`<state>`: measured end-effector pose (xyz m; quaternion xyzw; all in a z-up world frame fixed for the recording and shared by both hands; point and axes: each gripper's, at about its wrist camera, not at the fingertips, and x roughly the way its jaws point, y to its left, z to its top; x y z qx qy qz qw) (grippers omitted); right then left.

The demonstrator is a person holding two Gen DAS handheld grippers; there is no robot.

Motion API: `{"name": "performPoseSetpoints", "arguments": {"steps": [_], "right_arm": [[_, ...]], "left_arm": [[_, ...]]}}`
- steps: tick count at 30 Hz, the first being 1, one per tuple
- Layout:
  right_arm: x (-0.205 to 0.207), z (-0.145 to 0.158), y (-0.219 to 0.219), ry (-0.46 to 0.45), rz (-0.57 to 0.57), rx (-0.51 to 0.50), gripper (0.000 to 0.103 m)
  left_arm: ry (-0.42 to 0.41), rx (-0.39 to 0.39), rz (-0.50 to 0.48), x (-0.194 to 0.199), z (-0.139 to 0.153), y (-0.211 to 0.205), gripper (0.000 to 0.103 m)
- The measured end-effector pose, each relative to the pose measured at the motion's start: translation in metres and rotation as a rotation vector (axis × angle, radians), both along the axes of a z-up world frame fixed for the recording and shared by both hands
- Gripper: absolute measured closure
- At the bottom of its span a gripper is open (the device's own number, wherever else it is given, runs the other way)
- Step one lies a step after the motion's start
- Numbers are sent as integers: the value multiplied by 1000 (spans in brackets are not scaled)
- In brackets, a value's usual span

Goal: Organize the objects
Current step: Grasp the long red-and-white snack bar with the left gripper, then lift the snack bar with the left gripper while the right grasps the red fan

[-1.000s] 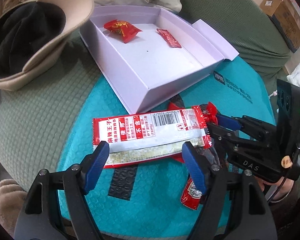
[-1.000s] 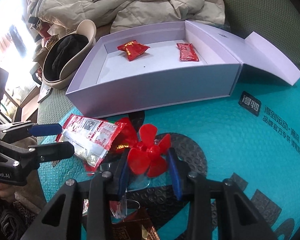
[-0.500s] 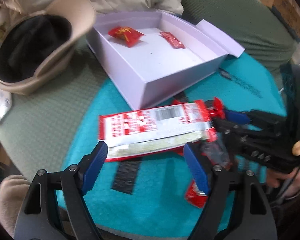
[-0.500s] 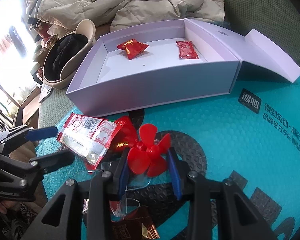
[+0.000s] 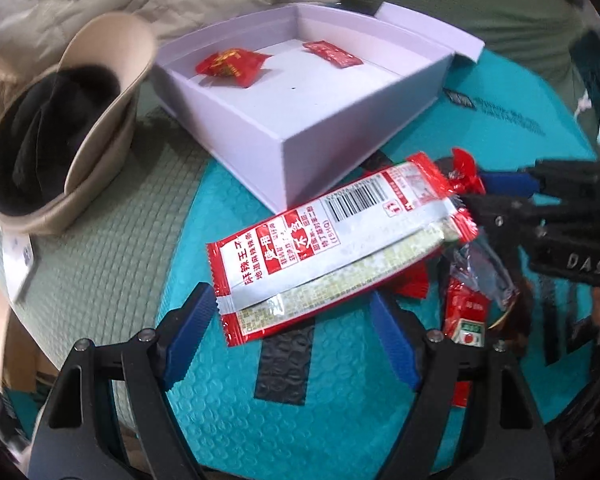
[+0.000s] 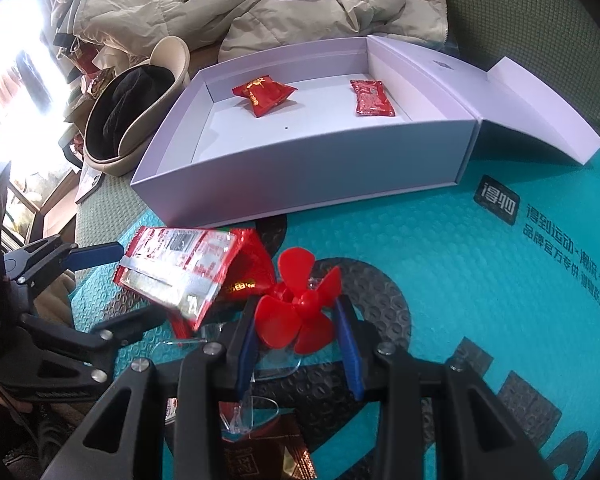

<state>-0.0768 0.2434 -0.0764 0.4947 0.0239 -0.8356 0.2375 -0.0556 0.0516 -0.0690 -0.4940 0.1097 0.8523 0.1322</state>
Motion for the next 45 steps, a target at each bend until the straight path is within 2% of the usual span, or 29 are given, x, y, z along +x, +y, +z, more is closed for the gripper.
{"name": "performPoseSetpoints", "arguments": {"steps": [3,4,5,6,8,10,11,12,13,14,15,16,21,25,26,33,35,38,41,45], "right_arm": [[0,0,-1,3,-1,8,66],[-1,-1,-1,1,-1,10,66],[-1,-1,-1,0,-2,8,66],[-1,-1,0,-1,-2,8,66],[-1,-1,0,0,0,10,67],[-1,-1,0,1,0,11,68],[-1,-1,0,2,0,14,68],[-1,-1,0,4,0,16,69],[0,0,1,5,-1,15,71],[0,1,1,5,-3,10,72],[0,2,2,5,-6,6,83],[0,3,3,5,-8,4,82],[5,9,3,22,-4,-3,82],[13,16,-1,33,23,-11,82],[15,17,-3,30,33,-19,82],[24,19,-20,13,90,-25,82],[25,18,-26,19,100,-3,82],[25,18,-34,38,109,47,81],[21,15,-39,19,111,71,63],[16,12,-38,15,94,68,57]], "left_arm": [[43,-31,-36,2,2,6,26],[54,-37,-39,1,3,7,29],[61,-31,-55,0,3,8,33],[60,-19,-69,1,3,9,42],[73,-22,-81,3,4,11,48],[94,-38,-89,4,5,13,63],[107,-48,-85,6,6,13,67],[128,-54,-73,6,8,13,77],[167,-48,-36,8,15,8,81],[165,-14,-15,7,20,3,83],[140,31,-6,6,23,-2,83],[107,81,7,3,25,-9,83],[70,125,27,7,27,-21,84],[-26,259,22,11,29,-30,89],[-32,266,27,14,29,-32,89],[-70,239,57,22,29,-44,89],[-61,203,67,21,28,-46,89],[-47,204,56,16,27,-47,89],[-25,195,9,11,26,-40,88],[-28,184,-62,5,24,-28,85]]}}
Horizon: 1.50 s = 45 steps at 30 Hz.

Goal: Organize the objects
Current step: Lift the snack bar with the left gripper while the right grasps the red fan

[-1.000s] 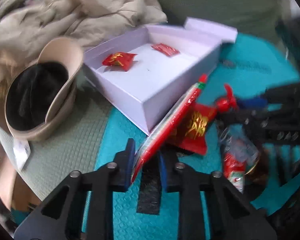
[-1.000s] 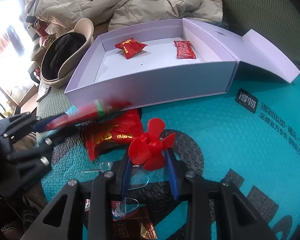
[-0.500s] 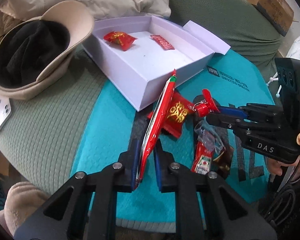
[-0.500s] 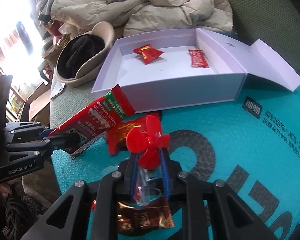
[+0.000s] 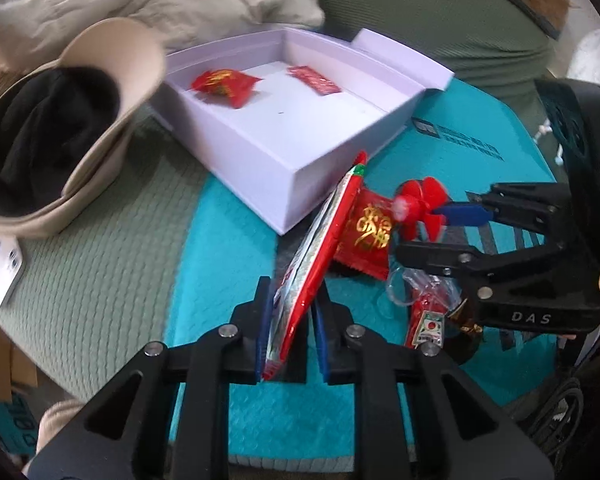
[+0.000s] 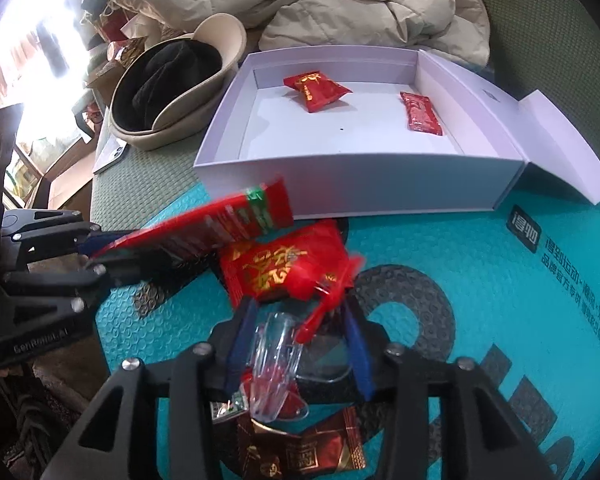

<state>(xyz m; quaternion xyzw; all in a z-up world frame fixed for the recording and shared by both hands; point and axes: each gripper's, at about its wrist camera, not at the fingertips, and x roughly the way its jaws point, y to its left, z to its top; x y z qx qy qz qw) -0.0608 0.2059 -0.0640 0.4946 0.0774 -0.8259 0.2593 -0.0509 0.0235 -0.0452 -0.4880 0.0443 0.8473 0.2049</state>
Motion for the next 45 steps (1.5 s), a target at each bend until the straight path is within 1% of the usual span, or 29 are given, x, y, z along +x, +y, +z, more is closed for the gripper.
{"name": "performPoseSetpoints", "arguments": {"steps": [3,6,8,11,14,16,19,23,25,26,28,31,32,35,38,45], "right_arm": [[-5,-1,5,-5,-30,-18,57],[-13,-4,11,-28,-69,-44,56],[-18,-5,16,-37,-103,-58,56],[-23,-3,22,-24,-147,-64,56],[-28,-3,23,-2,-157,-58,56],[-30,-3,20,14,-148,-55,52],[-36,-6,20,21,-167,-48,52],[-43,-10,22,37,-188,-50,50],[-44,-11,22,44,-189,-48,59],[-44,-11,22,43,-188,-41,59],[-41,-7,21,49,-176,-43,64],[-37,0,21,42,-158,-66,64],[-35,2,21,42,-154,-73,64],[-27,10,18,62,-149,-62,64],[-20,16,16,58,-142,-63,64],[-2,34,1,82,-86,-51,64]], "left_arm": [[-5,-14,-15,-8,-2,5,83],[-33,-9,-25,-18,-7,9,79],[-52,-8,-26,-24,-10,12,78],[-80,-3,-19,-32,-16,14,78],[-92,-9,-5,-39,-20,16,78],[-81,-23,-1,-42,-20,17,78],[-67,-48,-7,-43,-20,21,78],[-49,-36,-15,-41,-23,23,78],[-46,-18,-29,-41,-23,22,79],[-47,-13,-26,-40,-22,22,80],[-54,3,-25,-40,-22,21,84],[-108,84,-49,-38,-20,17,90],[-102,92,-45,-35,-18,16,90],[-69,71,-38,-27,-12,15,90],[-60,91,-27,-21,-6,9,91],[-12,95,19,2,13,-8,93]]}}
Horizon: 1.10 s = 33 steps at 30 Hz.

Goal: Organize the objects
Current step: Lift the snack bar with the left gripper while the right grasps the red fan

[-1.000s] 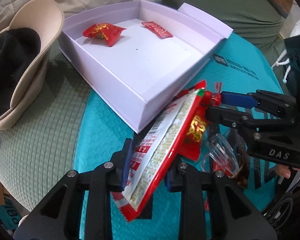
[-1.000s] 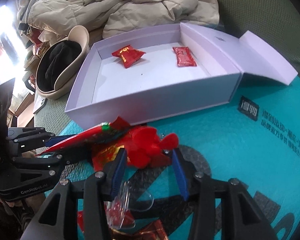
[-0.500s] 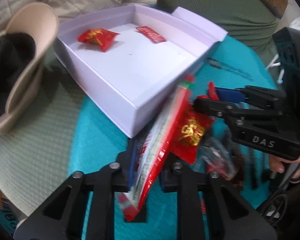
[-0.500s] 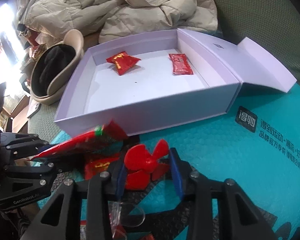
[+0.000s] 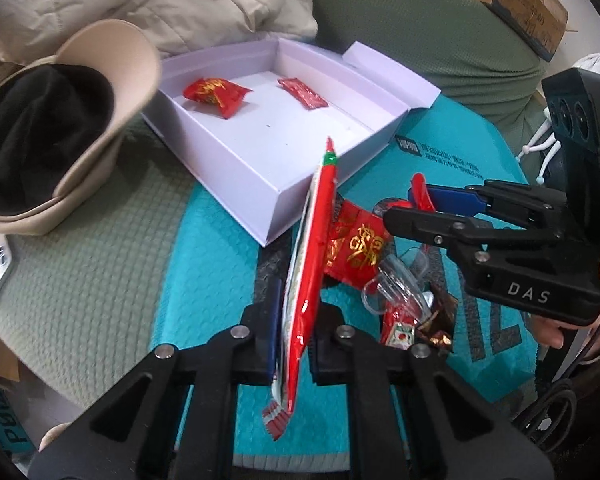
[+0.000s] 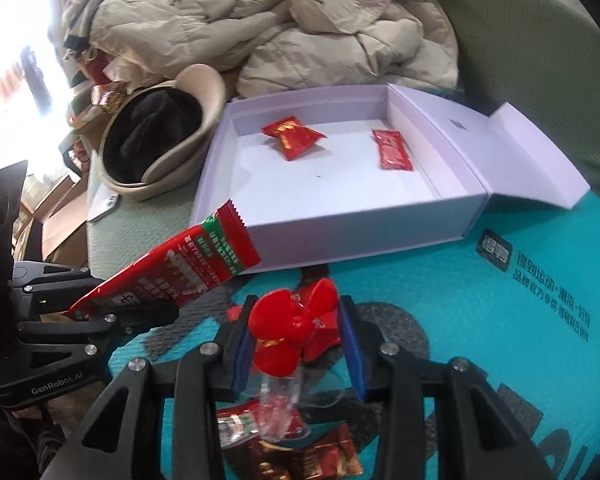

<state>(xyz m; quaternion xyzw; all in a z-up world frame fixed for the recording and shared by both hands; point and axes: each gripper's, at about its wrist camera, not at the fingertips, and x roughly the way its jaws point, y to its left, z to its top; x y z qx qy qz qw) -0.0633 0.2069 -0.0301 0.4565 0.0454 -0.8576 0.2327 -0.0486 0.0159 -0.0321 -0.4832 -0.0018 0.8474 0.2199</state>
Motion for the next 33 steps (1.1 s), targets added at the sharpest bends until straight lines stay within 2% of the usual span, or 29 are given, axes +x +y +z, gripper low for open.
{"name": "performPoseSetpoints", "arguments": {"steps": [6,18,26,33], "right_arm": [[13,16,-22,33,89,-11,64],[41,24,-50,36,217,-15,64],[59,36,-47,52,273,-41,64],[74,58,-32,92,263,-71,64]], "left_arm": [[43,-12,70,24,18,-17,94],[59,0,190,66,26,-40,94],[86,-19,240,83,43,-36,94],[135,-34,225,88,64,-26,94]]}}
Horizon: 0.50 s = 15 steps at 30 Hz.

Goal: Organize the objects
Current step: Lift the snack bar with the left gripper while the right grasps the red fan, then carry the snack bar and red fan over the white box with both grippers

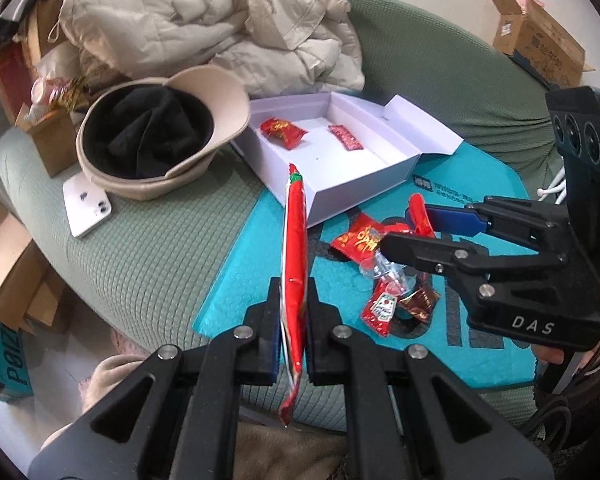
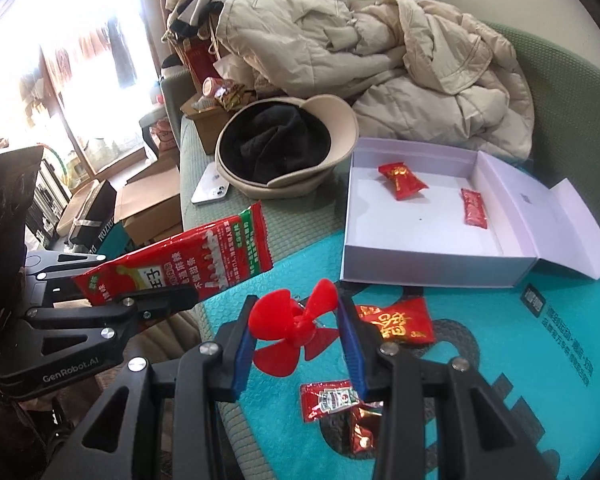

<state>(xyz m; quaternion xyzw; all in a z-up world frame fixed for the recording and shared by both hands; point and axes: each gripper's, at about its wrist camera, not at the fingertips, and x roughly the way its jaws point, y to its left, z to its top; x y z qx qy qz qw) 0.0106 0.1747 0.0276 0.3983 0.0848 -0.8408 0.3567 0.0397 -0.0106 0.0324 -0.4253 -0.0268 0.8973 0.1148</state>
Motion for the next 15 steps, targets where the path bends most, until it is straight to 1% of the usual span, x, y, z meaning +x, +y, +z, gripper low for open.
{"name": "performPoseSetpoints", "arguments": {"steps": [4,7,10,15], "right_arm": [[0,4,4,-2,-23,2,64],[-9,3,2,-19,-60,14,64],[-21,1,-7,-29,-80,20,64],[-44,-2,-28,-42,-104,30,64]], "left_arm": [[10,-5,-29,-8,4,3,94],[-6,-4,-38,-20,1,-2,94],[-30,2,-57,-38,-3,-13,94],[-28,-27,-87,-63,-1,-24,94]]}}
